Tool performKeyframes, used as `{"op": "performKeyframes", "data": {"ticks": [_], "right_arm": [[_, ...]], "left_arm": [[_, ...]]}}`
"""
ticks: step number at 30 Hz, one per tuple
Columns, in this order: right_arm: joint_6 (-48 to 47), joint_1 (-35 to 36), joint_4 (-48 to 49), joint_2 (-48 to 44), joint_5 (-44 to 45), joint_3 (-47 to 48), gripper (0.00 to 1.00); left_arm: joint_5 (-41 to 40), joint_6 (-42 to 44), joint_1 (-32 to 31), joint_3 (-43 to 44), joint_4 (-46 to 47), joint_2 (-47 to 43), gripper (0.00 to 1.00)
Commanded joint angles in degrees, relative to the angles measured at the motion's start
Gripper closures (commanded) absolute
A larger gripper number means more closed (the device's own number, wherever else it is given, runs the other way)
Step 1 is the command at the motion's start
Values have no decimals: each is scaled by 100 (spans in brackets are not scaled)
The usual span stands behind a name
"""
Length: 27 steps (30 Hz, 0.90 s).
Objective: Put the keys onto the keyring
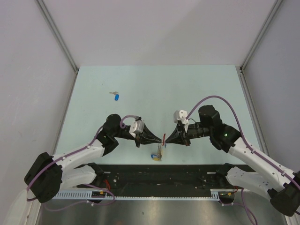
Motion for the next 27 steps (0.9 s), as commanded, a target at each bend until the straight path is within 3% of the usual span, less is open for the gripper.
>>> {"op": "performKeyframes", "data": {"ticks": [1,27], "right_arm": [[-29,27,-47,-186,89,153,100],[-38,27,-82,-46,142,170,100]], "left_arm": [[83,-71,-27,222,176,-102,99],[135,-80,-18,231,185,-94,99]]}}
